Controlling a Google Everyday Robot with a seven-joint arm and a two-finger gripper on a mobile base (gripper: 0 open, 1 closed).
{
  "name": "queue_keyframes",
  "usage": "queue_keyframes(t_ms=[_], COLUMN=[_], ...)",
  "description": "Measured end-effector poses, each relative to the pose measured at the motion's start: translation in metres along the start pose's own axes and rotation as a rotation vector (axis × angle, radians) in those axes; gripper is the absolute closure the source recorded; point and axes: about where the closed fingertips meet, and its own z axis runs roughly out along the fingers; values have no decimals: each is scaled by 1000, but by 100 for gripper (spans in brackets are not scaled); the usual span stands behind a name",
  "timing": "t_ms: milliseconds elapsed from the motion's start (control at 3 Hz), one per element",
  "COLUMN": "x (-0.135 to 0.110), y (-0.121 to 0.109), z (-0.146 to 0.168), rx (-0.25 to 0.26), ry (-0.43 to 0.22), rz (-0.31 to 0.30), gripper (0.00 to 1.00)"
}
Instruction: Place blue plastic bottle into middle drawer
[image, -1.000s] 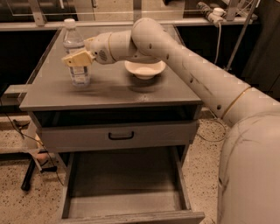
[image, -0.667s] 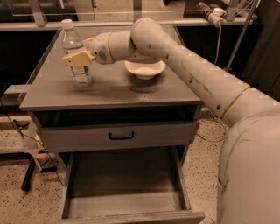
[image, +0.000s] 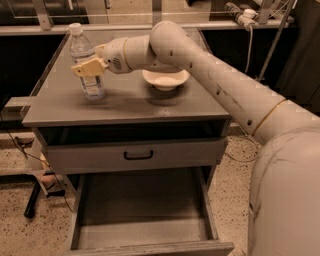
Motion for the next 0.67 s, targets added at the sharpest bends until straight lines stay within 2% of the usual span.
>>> queue_keyframes(t_ms=[333,667], x=[2,-5], y=[3,17], z=[-11,-36], rx=[41,139], ry=[26,56], rz=[-27,-54], gripper=[100,100])
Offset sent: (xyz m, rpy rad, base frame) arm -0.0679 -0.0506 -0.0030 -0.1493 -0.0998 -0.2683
